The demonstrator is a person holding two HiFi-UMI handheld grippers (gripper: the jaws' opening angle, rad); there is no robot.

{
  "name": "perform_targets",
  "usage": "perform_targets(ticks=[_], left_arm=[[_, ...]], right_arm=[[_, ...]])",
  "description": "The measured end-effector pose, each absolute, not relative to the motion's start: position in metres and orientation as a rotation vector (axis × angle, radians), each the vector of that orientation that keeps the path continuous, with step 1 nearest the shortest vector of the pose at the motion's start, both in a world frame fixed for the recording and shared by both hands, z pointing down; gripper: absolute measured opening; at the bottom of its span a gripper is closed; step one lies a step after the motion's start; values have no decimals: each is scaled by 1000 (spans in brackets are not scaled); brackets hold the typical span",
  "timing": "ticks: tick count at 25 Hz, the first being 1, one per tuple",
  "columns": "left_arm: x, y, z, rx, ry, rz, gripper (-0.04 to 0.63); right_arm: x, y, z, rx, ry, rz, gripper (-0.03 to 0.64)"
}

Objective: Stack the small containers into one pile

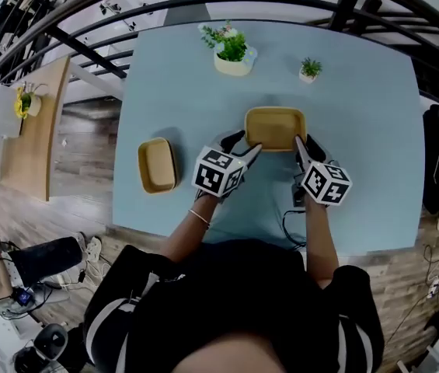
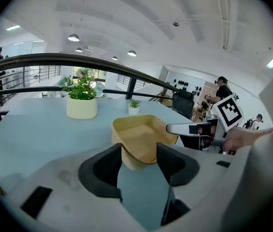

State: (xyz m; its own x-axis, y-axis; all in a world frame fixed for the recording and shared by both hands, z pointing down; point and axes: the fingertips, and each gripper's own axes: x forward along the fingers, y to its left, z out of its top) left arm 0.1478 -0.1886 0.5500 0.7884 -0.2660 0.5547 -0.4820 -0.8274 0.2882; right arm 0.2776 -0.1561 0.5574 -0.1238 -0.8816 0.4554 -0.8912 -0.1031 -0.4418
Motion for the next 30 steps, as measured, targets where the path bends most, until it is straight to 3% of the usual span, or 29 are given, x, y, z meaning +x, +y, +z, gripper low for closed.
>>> perform_targets(ticks=[21, 30], left_arm=[[-80, -197, 524, 2383, -1082, 491, 225], [-147, -183, 524, 2300, -1229, 421, 225]], right_arm=[[52, -221, 542, 1556, -2421, 944, 118], [-21, -230, 537, 1380, -2489, 852, 117]])
